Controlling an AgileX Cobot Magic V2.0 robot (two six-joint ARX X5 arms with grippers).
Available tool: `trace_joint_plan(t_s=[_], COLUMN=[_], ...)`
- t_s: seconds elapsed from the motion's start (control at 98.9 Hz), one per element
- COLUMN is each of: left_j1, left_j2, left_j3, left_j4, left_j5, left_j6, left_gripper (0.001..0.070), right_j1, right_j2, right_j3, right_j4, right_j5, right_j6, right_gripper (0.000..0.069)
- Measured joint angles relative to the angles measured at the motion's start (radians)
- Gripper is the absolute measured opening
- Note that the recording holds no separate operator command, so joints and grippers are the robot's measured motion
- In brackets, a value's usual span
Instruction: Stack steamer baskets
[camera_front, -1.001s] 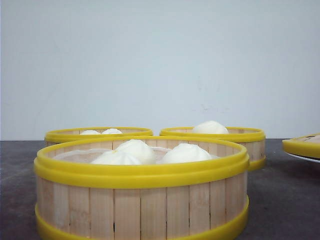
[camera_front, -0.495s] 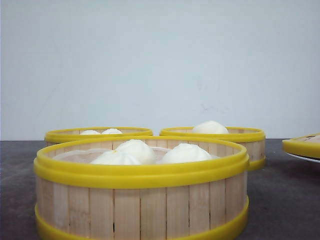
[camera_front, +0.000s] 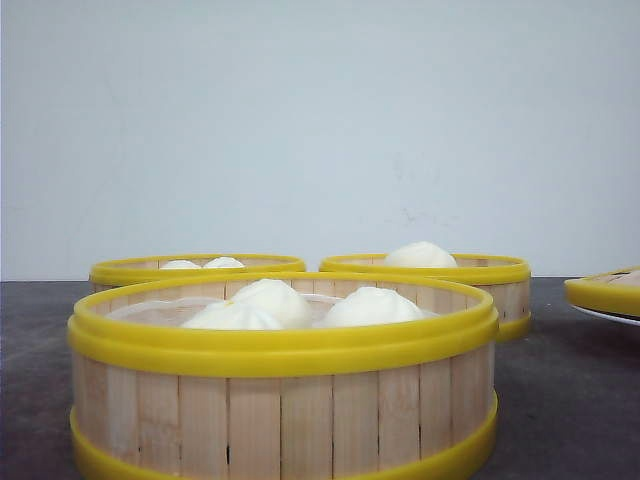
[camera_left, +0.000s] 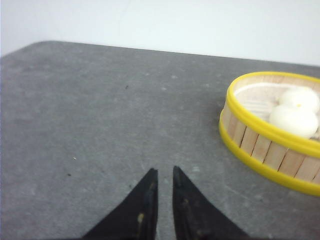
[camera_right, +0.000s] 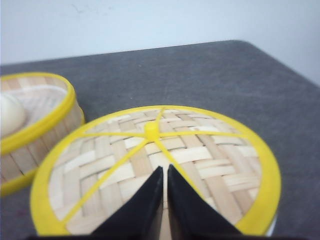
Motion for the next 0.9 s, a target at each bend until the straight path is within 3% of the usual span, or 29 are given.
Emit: trace_joint_plan(t_s=[0.101,0.455,0.637,0.779,0.9], left_j1=[0.000,0.000,0.000,0.000,0.000], left_j2=[0.000,0.000,0.023,0.118,0.249], left_j3=[0.000,0.000,0.034,0.190,0.364], left_j4=[0.000,0.075,0.040,0.044,0.018], left_j5=[0.000,0.001,0.006,0.010,0.019], left_j6=[-0.037,-0.115,-0.162,-0.186,-0.187], left_gripper=[0.0028,0.0025,0.0024,0.0024,0.0024], right_j1=[0.000,0.000,0.000,0.000,0.000], right_j2=[0.000,0.000,0.034,0.156,0.312], right_j3=[0.000,0.000,0.060,0.229,0.418], right_j4=[0.000,0.052,0.060,0.062,0.019], right_j5=[-0.015,-0.019,-0.019,-0.019,-0.022], right_j6=[0.086,0.241,0.370,0.372,0.297], right_gripper=[0.0010,0.0010,0.0010,0.0010,0.0009])
